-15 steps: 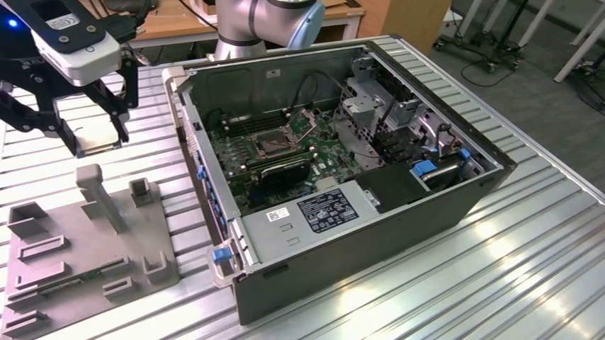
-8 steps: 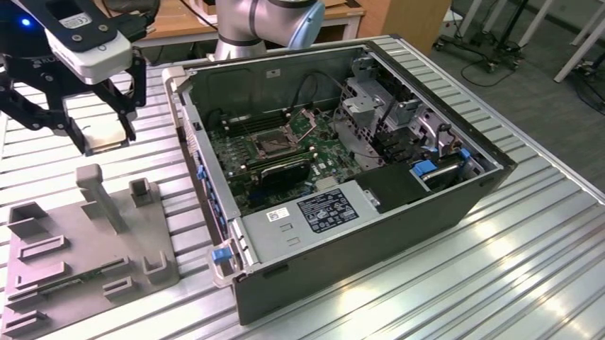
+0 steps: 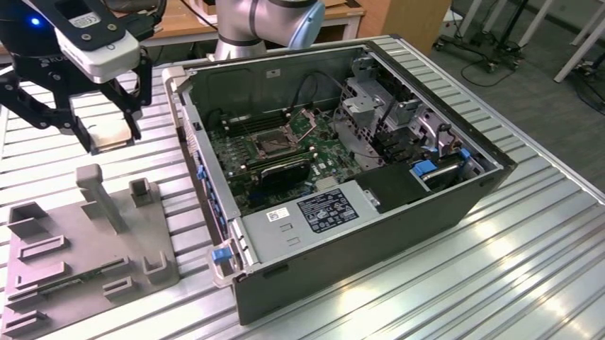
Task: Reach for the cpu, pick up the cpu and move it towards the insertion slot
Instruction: 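Pick up the cpu and move it towards the insertion slot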
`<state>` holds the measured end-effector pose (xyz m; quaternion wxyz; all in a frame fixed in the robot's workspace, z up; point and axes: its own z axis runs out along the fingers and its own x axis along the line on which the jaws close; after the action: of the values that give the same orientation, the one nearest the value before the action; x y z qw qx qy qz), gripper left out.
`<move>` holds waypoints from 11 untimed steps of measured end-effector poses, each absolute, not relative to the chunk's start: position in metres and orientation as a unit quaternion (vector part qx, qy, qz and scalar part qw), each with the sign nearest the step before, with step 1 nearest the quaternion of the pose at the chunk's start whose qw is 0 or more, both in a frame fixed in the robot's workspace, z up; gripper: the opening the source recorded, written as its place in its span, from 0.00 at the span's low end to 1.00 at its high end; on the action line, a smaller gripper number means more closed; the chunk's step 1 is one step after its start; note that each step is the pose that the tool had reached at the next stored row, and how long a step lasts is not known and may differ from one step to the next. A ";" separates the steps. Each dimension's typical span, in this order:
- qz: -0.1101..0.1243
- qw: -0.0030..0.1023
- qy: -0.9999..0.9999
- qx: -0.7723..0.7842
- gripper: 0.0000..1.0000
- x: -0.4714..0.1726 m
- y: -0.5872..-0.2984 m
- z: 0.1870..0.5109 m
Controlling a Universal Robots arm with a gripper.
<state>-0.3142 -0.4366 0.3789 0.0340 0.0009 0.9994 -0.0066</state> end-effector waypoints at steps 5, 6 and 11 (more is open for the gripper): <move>-0.007 0.034 0.999 0.001 0.55 -0.311 -0.437 0.379; -0.007 0.034 0.999 0.001 0.55 -0.311 -0.437 0.379; -0.007 0.034 0.999 0.001 0.55 -0.308 -0.437 0.379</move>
<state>-0.3076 -0.4367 0.3790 0.0339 0.0009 0.9994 -0.0066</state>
